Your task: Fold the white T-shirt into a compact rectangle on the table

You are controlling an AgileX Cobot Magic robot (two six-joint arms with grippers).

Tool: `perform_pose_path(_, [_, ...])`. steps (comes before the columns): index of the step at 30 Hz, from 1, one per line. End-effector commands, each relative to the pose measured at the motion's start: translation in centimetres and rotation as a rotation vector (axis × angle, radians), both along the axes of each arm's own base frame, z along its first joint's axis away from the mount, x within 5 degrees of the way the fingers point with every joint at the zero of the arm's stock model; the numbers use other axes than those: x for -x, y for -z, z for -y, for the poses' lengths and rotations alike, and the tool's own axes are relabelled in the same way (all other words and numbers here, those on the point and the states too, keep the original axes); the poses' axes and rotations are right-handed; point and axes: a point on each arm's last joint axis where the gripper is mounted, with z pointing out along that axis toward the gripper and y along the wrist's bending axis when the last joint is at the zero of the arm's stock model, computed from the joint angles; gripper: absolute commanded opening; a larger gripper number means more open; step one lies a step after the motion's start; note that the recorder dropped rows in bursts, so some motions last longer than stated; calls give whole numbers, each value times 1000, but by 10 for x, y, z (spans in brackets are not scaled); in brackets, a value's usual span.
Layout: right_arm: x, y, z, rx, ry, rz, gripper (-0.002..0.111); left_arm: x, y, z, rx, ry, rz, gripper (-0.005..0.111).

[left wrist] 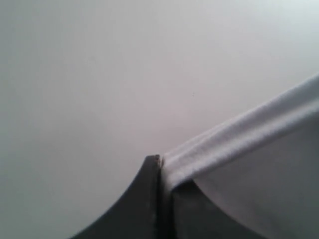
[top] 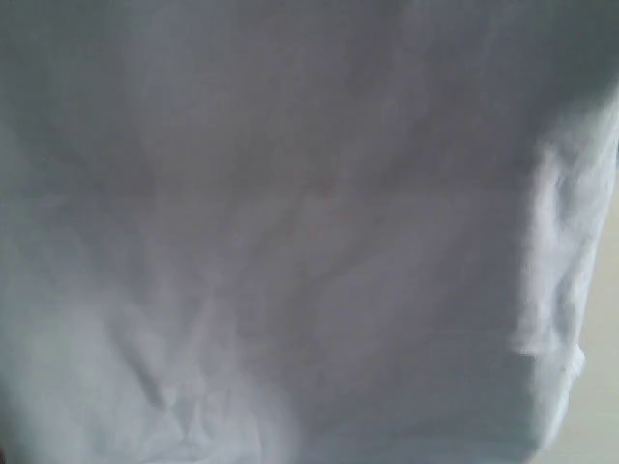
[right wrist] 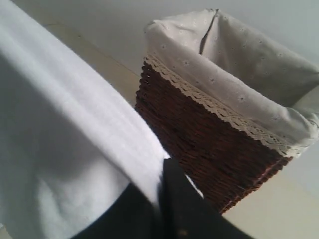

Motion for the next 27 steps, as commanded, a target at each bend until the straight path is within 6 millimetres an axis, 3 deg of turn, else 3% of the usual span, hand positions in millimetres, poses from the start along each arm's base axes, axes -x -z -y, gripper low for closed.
perform_pose_path(1, [18,13,33,188,206,-40,0,12,10,-66,331,-526,-148,0])
perform_pose_path(4, [18,28,33,162,220,-84,0,33,5,-79,398,-533,-94,0])
perform_pose_path(7, [31,47,33,80,203,-125,0,63,-6,-96,486,-505,0,0])
perform_pose_path(9, [38,59,37,70,212,-127,0,66,-5,-97,492,-495,3,0])
perform_pose_path(11, [36,73,40,100,260,-146,0,46,13,-90,445,-505,-83,0])
perform_pose_path(14, [14,109,39,192,362,-263,0,-5,62,-60,242,-525,-293,0])
perform_pose_path(16, [0,125,40,262,443,-313,0,-26,82,-42,105,-526,-356,0])
perform_pose_path(19, [-26,148,38,393,550,-394,0,-55,105,-16,-141,-517,-384,0])
perform_pose_path(23, [-65,162,24,456,582,-412,0,-84,127,14,-393,-463,-406,0])
perform_pose_path(27, [-105,182,9,521,608,-397,0,-113,156,29,-577,-513,-491,0])
